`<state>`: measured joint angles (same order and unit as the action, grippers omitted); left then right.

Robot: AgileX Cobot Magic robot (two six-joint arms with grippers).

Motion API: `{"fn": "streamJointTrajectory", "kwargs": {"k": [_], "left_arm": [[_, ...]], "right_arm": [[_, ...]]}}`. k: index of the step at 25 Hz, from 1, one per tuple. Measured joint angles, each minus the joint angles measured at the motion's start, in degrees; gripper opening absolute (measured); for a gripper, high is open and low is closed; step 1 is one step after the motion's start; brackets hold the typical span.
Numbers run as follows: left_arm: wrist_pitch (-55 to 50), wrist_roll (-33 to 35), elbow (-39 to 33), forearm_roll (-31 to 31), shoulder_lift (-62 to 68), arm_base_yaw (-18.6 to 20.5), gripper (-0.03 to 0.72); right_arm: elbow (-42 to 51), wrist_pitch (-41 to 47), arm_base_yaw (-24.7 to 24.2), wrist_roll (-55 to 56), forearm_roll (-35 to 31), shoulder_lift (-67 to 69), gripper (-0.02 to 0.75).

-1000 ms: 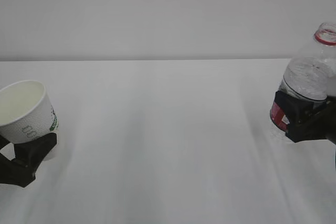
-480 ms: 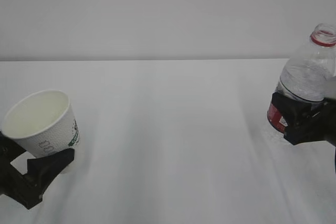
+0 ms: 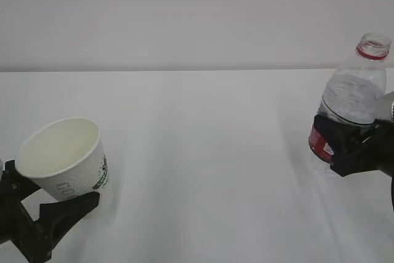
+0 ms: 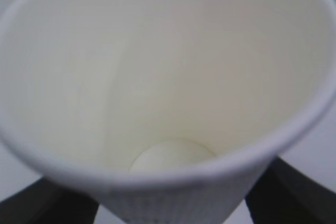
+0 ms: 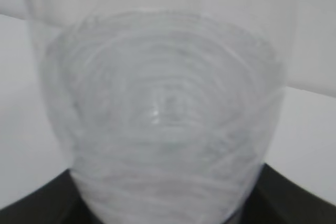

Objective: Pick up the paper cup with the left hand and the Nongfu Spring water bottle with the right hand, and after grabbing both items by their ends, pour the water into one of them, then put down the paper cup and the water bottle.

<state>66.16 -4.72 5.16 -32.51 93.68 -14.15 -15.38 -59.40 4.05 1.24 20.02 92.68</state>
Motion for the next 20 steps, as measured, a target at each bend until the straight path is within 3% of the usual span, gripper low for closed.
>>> {"fn": "streamJointTrajectory", "kwargs": {"k": [7,20], "left_arm": [[0.0,-0.1,0.0,-3.4,0.0,-0.1,0.570],[-0.1,-1.9,0.5,-5.3,-0.1,-5.3,0.570]], "right_arm": [[0.0,0.3,0.0,1.2,3.1,0.0,0.440],[0.0,0.6,0.0,3.7,8.3,0.0,0.440]]}}
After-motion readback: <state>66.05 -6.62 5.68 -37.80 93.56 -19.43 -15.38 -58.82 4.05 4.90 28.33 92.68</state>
